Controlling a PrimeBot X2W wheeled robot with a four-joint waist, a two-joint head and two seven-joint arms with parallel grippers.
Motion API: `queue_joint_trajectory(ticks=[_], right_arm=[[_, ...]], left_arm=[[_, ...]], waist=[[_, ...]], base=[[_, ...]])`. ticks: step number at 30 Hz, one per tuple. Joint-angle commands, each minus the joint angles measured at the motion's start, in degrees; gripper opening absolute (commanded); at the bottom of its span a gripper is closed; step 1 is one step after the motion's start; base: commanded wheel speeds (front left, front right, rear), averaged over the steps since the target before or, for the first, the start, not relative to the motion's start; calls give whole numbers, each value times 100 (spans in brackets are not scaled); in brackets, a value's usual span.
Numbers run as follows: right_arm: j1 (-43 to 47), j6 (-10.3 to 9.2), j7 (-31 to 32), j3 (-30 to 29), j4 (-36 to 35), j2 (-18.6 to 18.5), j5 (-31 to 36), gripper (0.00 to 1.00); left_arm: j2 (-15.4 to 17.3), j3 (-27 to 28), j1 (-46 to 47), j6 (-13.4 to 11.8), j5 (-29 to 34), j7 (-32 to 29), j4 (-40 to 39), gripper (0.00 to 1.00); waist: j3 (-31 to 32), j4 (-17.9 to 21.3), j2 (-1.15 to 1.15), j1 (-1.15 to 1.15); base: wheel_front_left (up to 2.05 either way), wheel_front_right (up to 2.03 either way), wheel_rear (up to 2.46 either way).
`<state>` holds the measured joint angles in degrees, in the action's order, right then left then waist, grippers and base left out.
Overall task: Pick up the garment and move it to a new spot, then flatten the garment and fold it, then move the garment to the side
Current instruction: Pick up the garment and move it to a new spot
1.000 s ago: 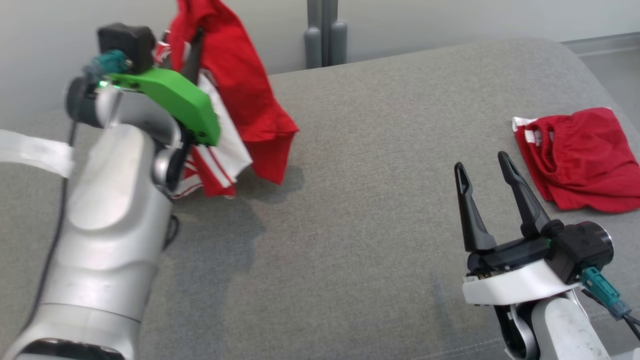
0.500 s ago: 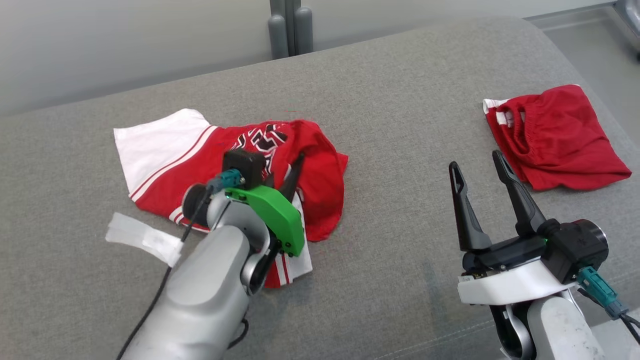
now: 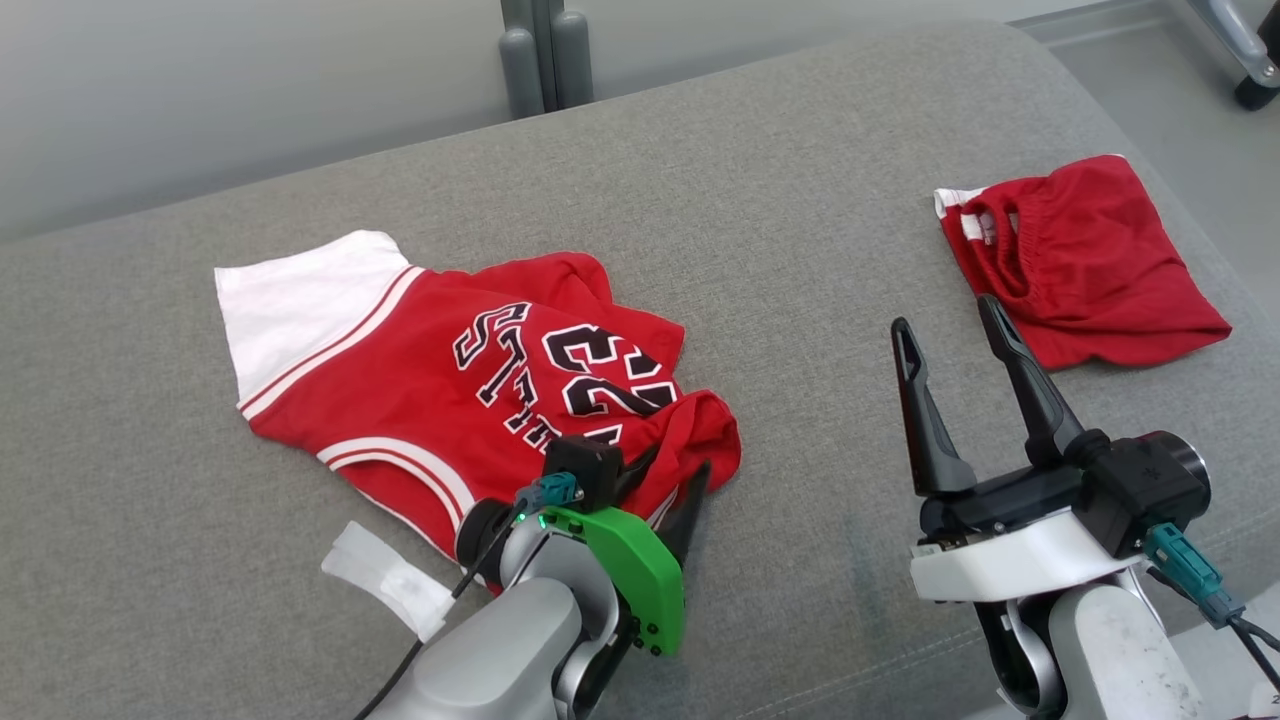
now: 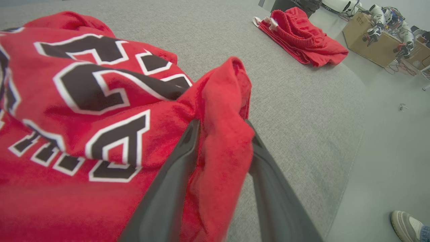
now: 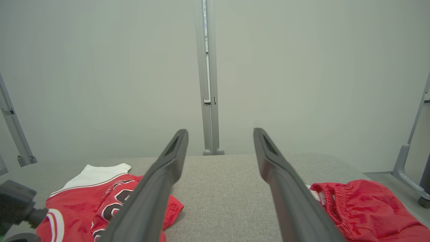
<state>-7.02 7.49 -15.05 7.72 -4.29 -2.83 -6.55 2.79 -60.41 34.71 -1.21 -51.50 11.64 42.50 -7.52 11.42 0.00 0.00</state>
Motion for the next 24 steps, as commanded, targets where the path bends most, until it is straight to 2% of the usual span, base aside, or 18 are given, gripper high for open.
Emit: queue_joint_trajectory(ticks=[1,5,11,15,19,24], right_arm=[[67,0,-14,-30,18,-14,32,100],[150,0,-14,-85,19,-14,71,100],[289,0,-14,-135,11,-14,72,100],[403,0,-14,-190,-12,-14,74,100],[458,0,-14,-170,-29,-14,63,100],[453,0,-14,-172,-41,-14,88,100]], left_arm=[[22,-104,-81,-30,-175,84,-64,100],[23,-327,-110,-54,-424,245,-243,100],[24,-230,-153,-176,-495,360,-475,100],[27,267,-334,-362,-214,354,-535,100],[199,720,-578,-490,138,350,-364,100],[247,1237,-965,-463,289,352,-117,100]], waist=[[91,-84,0,0],[266,-273,0,0],[512,-550,0,0],[657,-734,0,0],[706,-790,0,0],[658,-767,0,0]], base=[[0,0,0],[0,0,0],[0,0,0],[0,0,0],[0,0,0],[0,0,0]])
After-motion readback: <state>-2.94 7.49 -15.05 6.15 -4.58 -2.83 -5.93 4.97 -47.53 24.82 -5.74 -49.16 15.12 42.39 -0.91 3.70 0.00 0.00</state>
